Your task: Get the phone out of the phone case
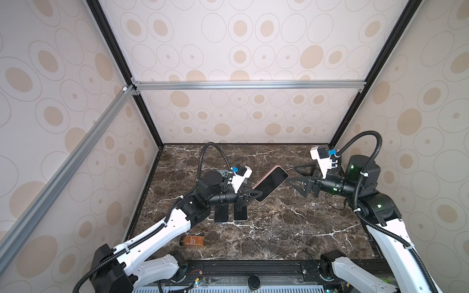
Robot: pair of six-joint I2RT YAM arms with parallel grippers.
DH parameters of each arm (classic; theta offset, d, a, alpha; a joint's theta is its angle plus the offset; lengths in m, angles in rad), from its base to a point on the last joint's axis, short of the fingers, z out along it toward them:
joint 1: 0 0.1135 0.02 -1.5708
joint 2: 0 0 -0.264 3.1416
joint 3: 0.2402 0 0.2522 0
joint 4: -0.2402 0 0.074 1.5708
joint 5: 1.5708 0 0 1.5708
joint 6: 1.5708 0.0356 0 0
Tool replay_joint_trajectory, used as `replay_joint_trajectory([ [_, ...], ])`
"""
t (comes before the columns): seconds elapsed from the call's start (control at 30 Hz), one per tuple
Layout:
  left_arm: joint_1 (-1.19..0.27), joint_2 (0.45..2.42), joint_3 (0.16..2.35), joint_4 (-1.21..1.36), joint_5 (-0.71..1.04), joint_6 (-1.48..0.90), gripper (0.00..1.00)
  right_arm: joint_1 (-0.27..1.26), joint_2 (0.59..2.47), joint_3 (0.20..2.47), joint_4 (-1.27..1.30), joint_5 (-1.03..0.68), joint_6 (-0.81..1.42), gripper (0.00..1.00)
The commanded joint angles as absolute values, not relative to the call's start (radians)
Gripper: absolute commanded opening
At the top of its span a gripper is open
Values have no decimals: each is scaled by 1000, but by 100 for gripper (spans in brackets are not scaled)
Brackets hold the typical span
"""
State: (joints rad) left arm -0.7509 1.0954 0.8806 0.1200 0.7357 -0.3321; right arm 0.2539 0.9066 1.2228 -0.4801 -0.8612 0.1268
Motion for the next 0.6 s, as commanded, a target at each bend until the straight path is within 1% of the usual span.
replay_joint_trajectory([
  [0.0, -749, 1046, 902, 243, 887, -226, 0, 251, 926, 1280, -496, -1031, 121, 85],
  [0.1, -749, 1039, 902, 270, 923, -210, 0, 251, 972, 1309, -509, -1161, 159, 80],
  [0.17, -749, 1040, 909, 275, 934, -203, 0, 252, 988, 1311, -498, -1199, 192, 74],
  [0.27, -749, 1044, 918, 272, 938, -190, 0, 253, 987, 1298, -464, -1223, 237, 66],
  [0.47, -749, 1053, 927, 271, 947, -180, 0, 266, 983, 1254, -319, -1244, 380, 59],
  [0.57, -749, 1054, 929, 275, 944, -181, 0, 275, 991, 1249, -313, -1237, 391, 54],
])
